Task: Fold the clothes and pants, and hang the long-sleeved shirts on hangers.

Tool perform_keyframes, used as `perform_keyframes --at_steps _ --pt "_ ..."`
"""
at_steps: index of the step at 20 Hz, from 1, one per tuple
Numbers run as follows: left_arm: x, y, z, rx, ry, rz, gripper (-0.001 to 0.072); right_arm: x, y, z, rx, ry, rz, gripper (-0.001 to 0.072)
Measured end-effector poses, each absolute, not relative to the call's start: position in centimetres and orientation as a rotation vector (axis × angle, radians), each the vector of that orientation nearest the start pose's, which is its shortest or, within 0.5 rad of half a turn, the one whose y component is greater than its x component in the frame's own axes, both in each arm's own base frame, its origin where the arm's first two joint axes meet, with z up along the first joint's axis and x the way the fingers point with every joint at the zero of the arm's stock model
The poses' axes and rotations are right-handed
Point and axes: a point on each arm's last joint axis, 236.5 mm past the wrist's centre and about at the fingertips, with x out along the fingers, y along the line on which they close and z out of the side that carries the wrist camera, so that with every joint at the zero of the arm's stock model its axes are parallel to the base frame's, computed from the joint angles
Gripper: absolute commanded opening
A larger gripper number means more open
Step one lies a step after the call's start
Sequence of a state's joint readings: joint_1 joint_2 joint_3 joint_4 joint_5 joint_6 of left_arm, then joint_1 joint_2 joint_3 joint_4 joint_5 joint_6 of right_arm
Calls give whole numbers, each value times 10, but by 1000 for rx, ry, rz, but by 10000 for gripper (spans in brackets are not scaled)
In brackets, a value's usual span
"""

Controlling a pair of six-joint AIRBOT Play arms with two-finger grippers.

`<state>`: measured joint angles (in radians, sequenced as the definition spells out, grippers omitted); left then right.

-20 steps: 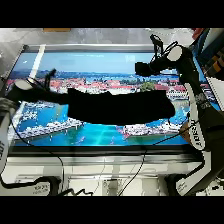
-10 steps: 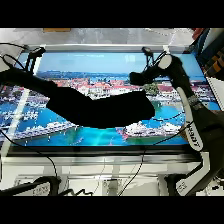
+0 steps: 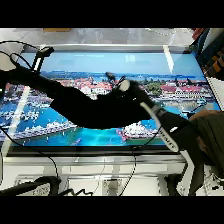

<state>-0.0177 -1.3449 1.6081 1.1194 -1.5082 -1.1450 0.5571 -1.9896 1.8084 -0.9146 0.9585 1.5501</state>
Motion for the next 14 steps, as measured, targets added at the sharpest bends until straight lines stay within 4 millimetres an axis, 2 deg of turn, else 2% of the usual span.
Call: perform_keyframes --at_steps 4,7,9,10,12,14 --pt "396 -109 143 68 1090 -626 11 395 472 -56 330 1260 828 21" --pt "407 -121 154 24 1019 -646 11 380 491 -60 329 1259 852 21" --pt "418 -132 163 -9 961 -659 10 385 484 -60 319 1257 840 21" --pt "422 -138 164 -15 941 -668 10 392 473 -61 307 1263 825 22" --pt "427 -155 159 1 923 -711 10 411 441 -59 293 1278 775 22" --pt "427 -180 146 21 938 -767 10 433 399 -54 279 1297 710 22"
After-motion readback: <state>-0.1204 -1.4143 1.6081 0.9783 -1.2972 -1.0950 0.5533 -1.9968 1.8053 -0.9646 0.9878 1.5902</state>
